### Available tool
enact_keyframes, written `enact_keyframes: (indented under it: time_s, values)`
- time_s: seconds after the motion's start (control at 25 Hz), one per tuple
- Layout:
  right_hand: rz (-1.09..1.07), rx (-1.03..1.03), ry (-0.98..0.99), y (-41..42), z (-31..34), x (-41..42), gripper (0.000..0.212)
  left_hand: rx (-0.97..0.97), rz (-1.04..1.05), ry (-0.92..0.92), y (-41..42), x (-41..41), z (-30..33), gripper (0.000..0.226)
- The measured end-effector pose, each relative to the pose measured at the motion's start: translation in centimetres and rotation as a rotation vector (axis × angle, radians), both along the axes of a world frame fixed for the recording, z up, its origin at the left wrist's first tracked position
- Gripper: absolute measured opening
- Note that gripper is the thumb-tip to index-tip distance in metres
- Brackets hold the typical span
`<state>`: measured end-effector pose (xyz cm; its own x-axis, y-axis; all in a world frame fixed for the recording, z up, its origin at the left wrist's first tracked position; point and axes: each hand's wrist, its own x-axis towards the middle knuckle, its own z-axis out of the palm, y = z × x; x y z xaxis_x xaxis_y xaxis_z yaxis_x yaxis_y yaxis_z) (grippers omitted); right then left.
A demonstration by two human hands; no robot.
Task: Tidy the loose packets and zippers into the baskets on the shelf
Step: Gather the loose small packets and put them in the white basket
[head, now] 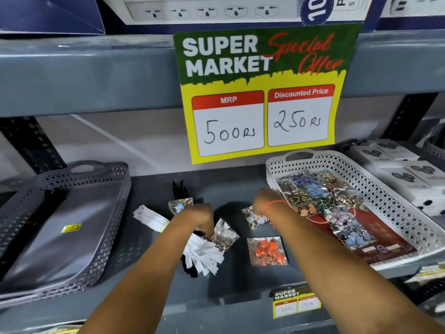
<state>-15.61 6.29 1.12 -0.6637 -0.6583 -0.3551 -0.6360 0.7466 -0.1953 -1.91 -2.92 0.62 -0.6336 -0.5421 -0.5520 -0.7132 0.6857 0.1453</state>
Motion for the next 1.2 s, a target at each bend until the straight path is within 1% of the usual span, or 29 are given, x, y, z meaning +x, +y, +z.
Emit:
enact_keyframes:
  time_s: [0.04,0.12,0.2,0.24,0.28,0.32,0.36,0.4,0.44,0.48,0.56,0.64,0.72,0.76,0.8,0.88,0.92,0.96,1.08,1.16,1.2]
  values:
    - [0.031,0.049,0.085,-0.1,0.2,0.3,0.035,-0.017,-0.013,-0.008,0.2,-0.2,-0.1,0.037]
    - [0.096,0.101,0.222,-0.4,0.5,1.0,0.038,-0.025,-0.024,0.001,0.5,-0.3,0.1,0.037]
    - [0.123,0.034,0.295,-0.7,0.9,1.7,0.035,-0.007,0.006,0.077,0.5,-0.2,1.0,0.034]
    - [0.128,-0.042,0.216,-0.9,1.2,1.9,0.028,0.007,0.044,0.136,0.2,-0.2,1.6,0.031]
    - [0.123,-0.149,0.024,-1.0,1.3,1.7,0.018,0.022,0.08,0.198,-0.1,-0.2,2.3,0.029]
    - [0.113,-0.222,-0.264,-1.0,1.4,1.8,0.01,0.033,0.108,0.252,-0.5,-0.1,2.9,0.028]
    - [0.092,-0.26,-0.574,-1.0,1.5,1.9,0.016,0.043,0.128,0.296,-1.0,-0.1,3.3,0.028]
    - [0.078,-0.29,-0.788,-0.9,1.4,2.0,0.023,0.048,0.153,0.337,-1.4,-0.1,3.6,0.027]
    - [0.078,-0.316,-0.865,-1.1,1.1,1.9,0.027,0.051,0.191,0.385,-1.9,0.0,3.8,0.027]
    - [0.089,-0.355,-0.864,-1.4,0.9,1.9,0.028,0.056,0.235,0.433,-2.3,0.1,3.7,0.026]
    - [0.071,-0.44,-0.822,-2.3,0.5,1.6,0.025,0.059,0.349,0.523,-3.4,0.7,3.2,0.023]
    - [-0.033,-0.523,-0.809,-3.7,-0.1,0.4,0.023,-0.019,0.459,0.555,-4.6,1.8,2.3,0.02]
    - [-0.184,-0.583,-0.777,-5.0,-0.9,-1.2,0.019,-0.123,0.494,0.462,-5.1,3.4,1.7,0.018]
    - [-0.259,-0.604,-0.732,-5.4,-1.5,-2.3,0.017,-0.144,0.495,0.408,-5.1,4.0,1.5,0.023]
    - [-0.321,-0.612,-0.688,-5.7,-2.2,-3.2,0.014,-0.144,0.494,0.364,-5.1,4.5,1.2,0.028]
    - [-0.405,-0.589,-0.618,-6.0,-3.4,-4.5,0.015,-0.121,0.516,0.346,-5.2,5.0,0.8,0.033]
    - [-0.409,-0.553,-0.542,-6.0,-3.9,-4.9,0.017,-0.118,0.534,0.354,-5.2,5.0,0.7,0.033]
    - [-0.37,-0.477,-0.412,-5.9,-3.9,-5.0,0.019,-0.115,0.56,0.368,-5.3,5.0,0.6,0.032]
    - [-0.164,-0.232,0.009,-6.0,-3.9,-5.1,0.029,-0.088,0.626,0.425,-5.4,4.5,0.3,0.028]
    - [-0.069,-0.117,0.169,-5.9,-3.5,-4.4,0.036,-0.059,0.669,0.488,-5.2,4.3,0.4,0.021]
    - [-0.027,-0.109,0.232,-5.7,-2.9,-4.0,0.037,-0.048,0.679,0.522,-5.0,4.1,0.6,0.018]
